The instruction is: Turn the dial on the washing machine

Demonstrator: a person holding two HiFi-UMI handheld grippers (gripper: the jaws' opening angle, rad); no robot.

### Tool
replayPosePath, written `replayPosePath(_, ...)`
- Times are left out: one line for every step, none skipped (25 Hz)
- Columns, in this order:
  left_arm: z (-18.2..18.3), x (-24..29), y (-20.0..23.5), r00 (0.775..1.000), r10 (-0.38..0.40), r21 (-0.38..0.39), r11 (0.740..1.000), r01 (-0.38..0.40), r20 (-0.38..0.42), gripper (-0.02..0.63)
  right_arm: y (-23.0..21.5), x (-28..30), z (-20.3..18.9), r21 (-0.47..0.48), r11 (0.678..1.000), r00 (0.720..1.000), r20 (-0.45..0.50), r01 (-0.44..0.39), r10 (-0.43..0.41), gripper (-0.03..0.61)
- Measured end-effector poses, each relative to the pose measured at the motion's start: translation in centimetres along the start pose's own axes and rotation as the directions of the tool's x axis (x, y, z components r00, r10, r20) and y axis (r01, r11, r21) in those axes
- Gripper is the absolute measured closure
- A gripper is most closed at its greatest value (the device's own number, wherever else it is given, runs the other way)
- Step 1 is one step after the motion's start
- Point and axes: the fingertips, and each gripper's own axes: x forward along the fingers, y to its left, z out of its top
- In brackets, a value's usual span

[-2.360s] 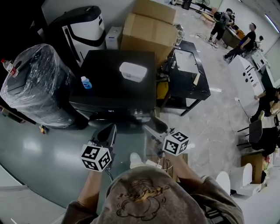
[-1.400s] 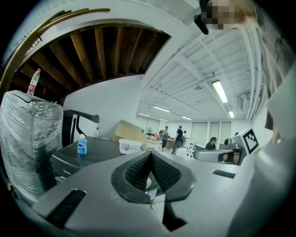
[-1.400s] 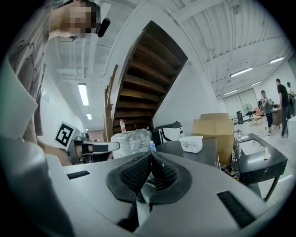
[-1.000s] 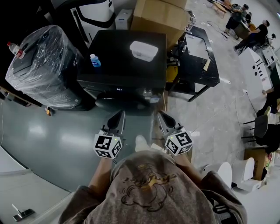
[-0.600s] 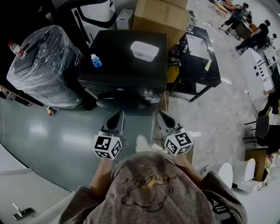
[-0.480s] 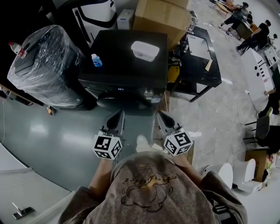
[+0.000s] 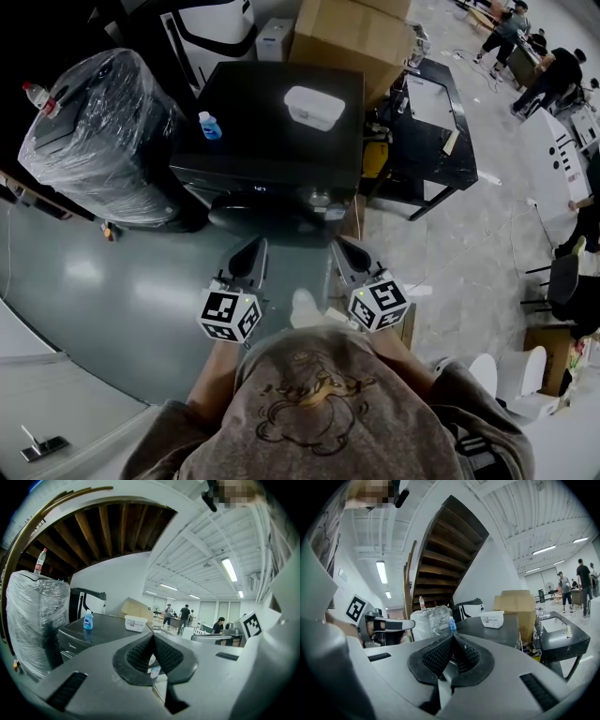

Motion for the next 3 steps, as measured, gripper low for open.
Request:
replayPosePath(0.02,0.04,-0.08,1.0,-0.002,0.002,1.0,0.002,-0.001,0.621,0.1,0.1,0.03,-0.002,1.0,1.0,0.0,-0.003,0.003,0.577)
replayPosePath(0.06,0.09,-0.15,1.0,-0.004,0.005,1.0,0.004,-0.003,0.621,0.17,0.19,0.07,-0.002,1.0,1.0,0.001,-0.006,0.006,0.577)
replayPosePath(0.1,0.15,-0.24,1.0,-0.006,0.008,1.0,0.006,-0.004,0.621,0.23,0.26,0.1,-0.002,1.0,1.0,0.002,-0.008,0.008,0.577)
